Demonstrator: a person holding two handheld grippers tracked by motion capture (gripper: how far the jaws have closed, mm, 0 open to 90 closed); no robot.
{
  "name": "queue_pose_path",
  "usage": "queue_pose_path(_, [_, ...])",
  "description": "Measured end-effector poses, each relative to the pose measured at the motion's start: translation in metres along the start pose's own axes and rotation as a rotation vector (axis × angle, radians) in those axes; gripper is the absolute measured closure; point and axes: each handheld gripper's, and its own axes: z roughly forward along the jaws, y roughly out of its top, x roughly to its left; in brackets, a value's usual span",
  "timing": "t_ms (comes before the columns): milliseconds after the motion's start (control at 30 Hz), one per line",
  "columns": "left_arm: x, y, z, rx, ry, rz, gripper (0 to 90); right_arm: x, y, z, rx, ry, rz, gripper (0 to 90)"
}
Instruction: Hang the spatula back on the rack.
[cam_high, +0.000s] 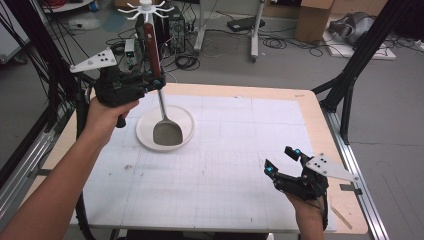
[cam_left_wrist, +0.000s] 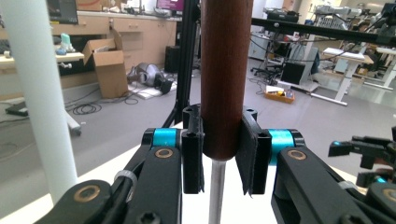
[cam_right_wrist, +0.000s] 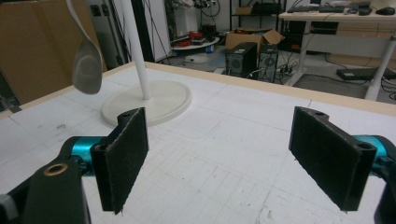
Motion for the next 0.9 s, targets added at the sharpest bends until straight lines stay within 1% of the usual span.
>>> queue_pose_path(100, [0.006, 0.005, 0.001, -0.002, -0.003, -0.002, 73.5, -0.001, -0.001, 0.000, 0.001, 0.001, 0.004, 18.5])
queue_pose_path(267, [0.015, 0.006, 0.004, 0.003, -0.012, -0.023, 73.5, -0.002, -0.003, 0.001, 0.002, 0.005, 0.008, 18.5])
queue_pose_path(433, [0.025, 0.008, 0.004, 0.003, -0.003, -0.041, 73.5, -0.001, -0.003, 0.002, 0.008, 0.007, 0.012, 18.5])
queue_pose_path(567, [0.030, 0.010, 0.007, 0.012, -0.007, -0.046, 73.5, -0.001, -0.005, 0.003, 0.011, 0.010, 0.017, 18.5])
queue_pose_path(733, [0.036, 0.009, 0.011, 0.005, -0.006, -0.075, 73.5, -0.001, -0.006, 0.003, 0.013, 0.012, 0.016, 18.5])
queue_pose_path(800, [0.038, 0.008, 0.012, 0.009, 0.001, -0.083, 73.5, -0.001, -0.006, 0.003, 0.012, 0.011, 0.016, 18.5])
queue_pose_path(900, [0.040, 0.006, 0.014, 0.031, 0.023, -0.084, 73.5, -0.001, -0.006, 0.003, 0.013, 0.010, 0.018, 18.5])
